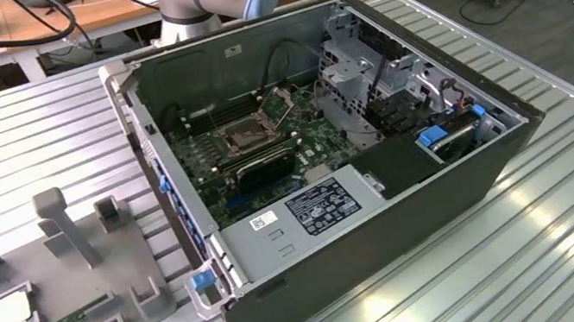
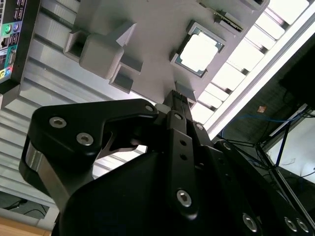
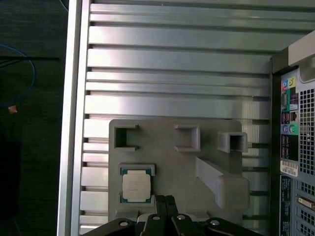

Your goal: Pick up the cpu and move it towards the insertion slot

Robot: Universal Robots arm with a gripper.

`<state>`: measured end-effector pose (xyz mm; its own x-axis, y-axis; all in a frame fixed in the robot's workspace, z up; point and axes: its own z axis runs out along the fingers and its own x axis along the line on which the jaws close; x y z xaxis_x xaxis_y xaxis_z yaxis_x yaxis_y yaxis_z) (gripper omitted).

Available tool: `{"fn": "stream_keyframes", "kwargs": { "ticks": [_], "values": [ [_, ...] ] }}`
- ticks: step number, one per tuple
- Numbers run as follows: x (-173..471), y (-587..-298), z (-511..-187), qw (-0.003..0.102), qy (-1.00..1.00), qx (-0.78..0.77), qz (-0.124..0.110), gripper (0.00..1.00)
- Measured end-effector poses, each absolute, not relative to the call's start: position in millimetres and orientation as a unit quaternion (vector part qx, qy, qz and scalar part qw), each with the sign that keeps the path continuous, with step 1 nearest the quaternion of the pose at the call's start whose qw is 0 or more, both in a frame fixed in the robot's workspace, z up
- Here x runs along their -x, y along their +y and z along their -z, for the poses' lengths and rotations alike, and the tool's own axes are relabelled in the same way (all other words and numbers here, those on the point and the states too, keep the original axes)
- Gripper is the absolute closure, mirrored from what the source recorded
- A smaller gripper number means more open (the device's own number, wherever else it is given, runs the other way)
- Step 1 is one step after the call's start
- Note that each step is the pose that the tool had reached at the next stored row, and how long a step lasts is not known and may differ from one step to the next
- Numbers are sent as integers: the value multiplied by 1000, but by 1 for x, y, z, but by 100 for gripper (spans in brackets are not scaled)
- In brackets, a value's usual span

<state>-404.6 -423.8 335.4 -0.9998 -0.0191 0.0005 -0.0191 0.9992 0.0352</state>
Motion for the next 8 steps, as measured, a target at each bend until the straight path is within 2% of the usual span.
{"fn": "stream_keyframes", "kwargs": {
  "ticks": [8],
  "values": [
    [407,-428,-329,0,-1000,-10,18,89]
  ]
}}
